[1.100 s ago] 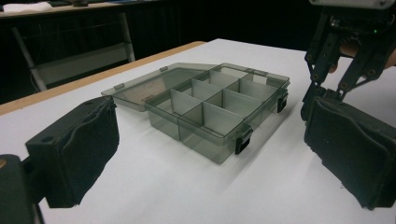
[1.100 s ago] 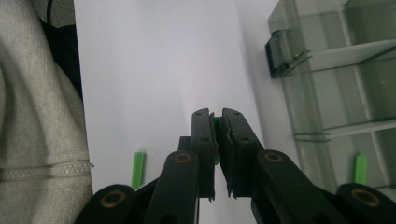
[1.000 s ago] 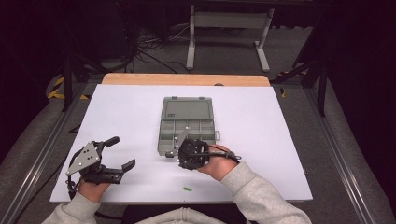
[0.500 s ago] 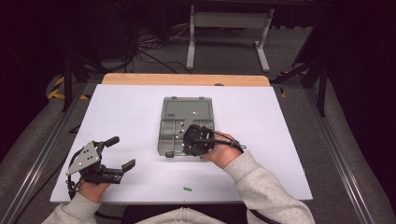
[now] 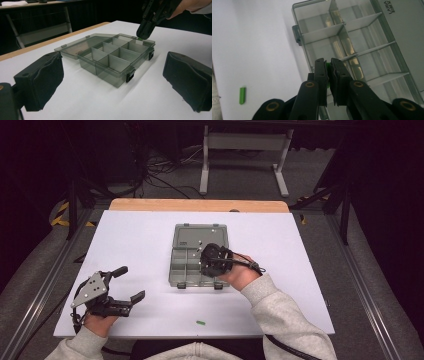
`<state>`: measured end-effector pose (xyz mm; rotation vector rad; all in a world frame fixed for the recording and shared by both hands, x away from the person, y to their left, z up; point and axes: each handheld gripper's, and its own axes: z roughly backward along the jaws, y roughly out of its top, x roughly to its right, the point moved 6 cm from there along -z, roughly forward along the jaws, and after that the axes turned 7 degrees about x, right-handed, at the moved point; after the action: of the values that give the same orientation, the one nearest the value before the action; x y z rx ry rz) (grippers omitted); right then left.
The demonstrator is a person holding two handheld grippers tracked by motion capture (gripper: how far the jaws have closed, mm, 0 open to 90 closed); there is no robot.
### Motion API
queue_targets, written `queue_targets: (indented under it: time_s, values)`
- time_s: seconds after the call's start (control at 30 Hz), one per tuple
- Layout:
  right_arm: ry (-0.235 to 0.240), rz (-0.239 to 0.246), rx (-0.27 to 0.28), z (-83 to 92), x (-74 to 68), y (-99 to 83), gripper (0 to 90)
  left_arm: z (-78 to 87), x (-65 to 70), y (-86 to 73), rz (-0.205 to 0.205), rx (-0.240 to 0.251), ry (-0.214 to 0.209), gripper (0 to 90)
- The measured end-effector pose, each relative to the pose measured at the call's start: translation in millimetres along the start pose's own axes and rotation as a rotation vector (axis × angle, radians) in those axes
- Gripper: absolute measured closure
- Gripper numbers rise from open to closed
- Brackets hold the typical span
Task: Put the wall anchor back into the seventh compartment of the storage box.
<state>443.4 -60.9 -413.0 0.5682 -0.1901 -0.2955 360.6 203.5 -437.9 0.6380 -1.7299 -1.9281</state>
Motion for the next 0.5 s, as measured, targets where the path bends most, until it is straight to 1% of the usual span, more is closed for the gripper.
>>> queue_targets:
  time_s: [0.3, 0.5]
  values:
    - [-0.018, -0.038, -0.011, -5.0, 14.7, -3.9, 83.6, -0.2, 0.1, -0.2, 0.003, 0.0, 0.001, 3.9]
    - [-0.017, -0.054, -0.025, -14.0, 21.1, -9.4, 83.7, -0.2, -0.1, -0.3, 0.005, 0.001, 0.001, 3.9]
